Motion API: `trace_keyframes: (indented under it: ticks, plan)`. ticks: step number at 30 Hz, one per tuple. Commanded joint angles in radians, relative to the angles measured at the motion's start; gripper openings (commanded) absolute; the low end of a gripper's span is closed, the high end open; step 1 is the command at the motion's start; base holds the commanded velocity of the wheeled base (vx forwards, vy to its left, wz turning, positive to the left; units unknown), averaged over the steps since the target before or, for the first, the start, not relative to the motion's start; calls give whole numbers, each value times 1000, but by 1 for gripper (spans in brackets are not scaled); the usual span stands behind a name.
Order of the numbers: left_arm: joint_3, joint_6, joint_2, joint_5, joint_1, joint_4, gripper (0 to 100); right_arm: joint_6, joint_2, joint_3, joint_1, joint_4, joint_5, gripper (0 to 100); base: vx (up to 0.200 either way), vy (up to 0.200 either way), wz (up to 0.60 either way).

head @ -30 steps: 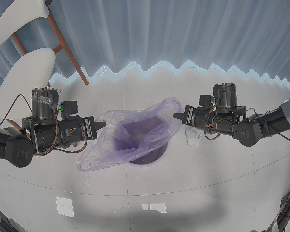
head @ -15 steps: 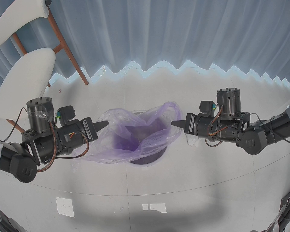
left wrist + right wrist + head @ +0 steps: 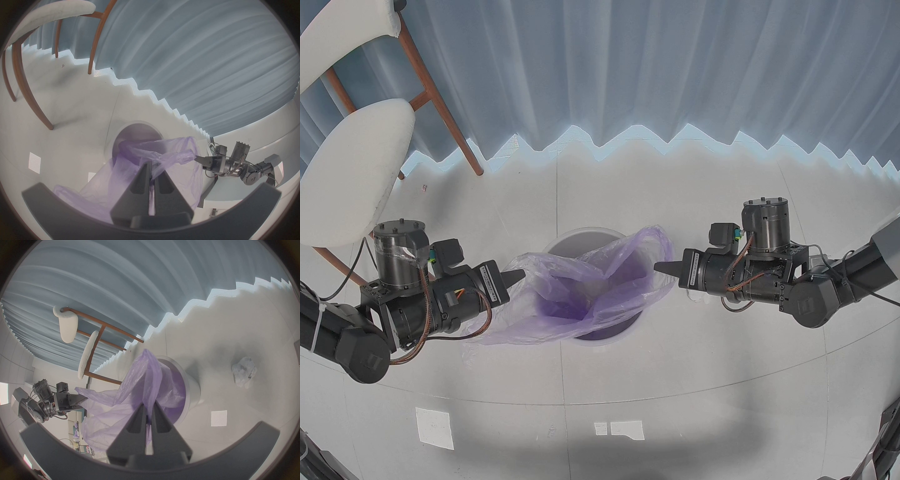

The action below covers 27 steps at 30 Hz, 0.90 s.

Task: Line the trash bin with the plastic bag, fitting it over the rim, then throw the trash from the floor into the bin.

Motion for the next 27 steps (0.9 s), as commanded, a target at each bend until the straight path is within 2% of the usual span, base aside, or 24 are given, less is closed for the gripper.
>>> trace_keyframes:
  ticks: [1, 4, 10, 21, 27]
  plan:
    - [-53, -2, 42, 32, 8, 4, 0, 1, 63, -22, -17, -33, 18, 0, 0, 0, 0]
    - [-103, -8, 58, 63, 12, 12, 0, 2, 82, -65, -31, -29, 39, 0, 0, 0, 0]
    - [-197, -17, 111, 63, 10, 59, 0, 4, 137, -173, -66, -21, 76, 0, 0, 0, 0]
    - [-373, -117, 186, 69, 33, 119, 0, 7, 221, -371, -103, 59, 76, 0, 0, 0, 0]
    - [-439, -118, 198, 71, 50, 173, 0, 7, 261, -463, -131, 86, 76, 0, 0, 0, 0]
